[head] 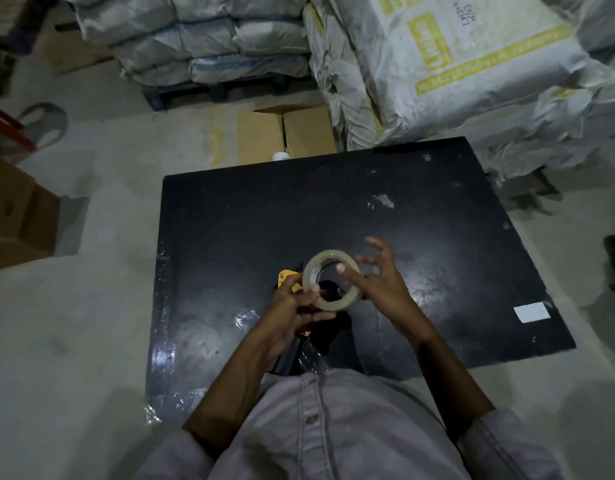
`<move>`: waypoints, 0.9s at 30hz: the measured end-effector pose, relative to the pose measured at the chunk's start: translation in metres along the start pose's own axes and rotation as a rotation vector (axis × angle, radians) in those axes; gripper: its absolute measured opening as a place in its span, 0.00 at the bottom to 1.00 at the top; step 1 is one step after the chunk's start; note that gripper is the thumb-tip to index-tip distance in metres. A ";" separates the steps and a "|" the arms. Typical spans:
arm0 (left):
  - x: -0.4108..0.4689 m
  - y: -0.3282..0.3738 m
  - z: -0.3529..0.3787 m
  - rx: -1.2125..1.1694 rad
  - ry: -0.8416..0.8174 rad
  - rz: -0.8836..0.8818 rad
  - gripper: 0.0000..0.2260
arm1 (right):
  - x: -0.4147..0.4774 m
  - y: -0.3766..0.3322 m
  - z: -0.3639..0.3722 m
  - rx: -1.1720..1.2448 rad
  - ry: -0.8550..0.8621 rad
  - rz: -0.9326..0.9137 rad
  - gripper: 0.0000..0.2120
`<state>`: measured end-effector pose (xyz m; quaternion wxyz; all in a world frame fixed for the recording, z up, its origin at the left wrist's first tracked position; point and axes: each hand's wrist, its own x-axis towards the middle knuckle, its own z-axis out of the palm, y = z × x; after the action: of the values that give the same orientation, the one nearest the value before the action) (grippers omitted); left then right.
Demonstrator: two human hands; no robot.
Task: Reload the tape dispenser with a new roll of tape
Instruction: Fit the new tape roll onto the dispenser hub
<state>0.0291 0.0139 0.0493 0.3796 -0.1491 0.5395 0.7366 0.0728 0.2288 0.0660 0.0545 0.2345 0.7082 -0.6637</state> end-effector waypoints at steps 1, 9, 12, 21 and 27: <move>-0.003 -0.010 0.002 -0.073 0.018 -0.019 0.20 | -0.001 0.004 0.002 -0.048 -0.008 0.068 0.40; -0.021 -0.013 -0.009 0.346 0.130 -0.062 0.19 | -0.002 0.028 0.006 -0.297 0.138 0.051 0.12; -0.021 -0.003 -0.018 0.366 0.235 -0.003 0.20 | -0.002 0.029 -0.001 -0.344 0.102 -0.016 0.09; -0.019 0.002 -0.018 0.343 0.085 0.024 0.12 | -0.002 0.020 -0.004 -0.565 -0.028 -0.303 0.17; -0.017 -0.012 -0.022 0.298 0.059 0.002 0.22 | -0.005 0.019 0.002 -0.543 -0.002 -0.272 0.23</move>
<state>0.0453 -0.0112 0.0437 0.3809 -0.1119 0.6540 0.6439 0.0843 0.2255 0.0506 0.0266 0.1135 0.8846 -0.4515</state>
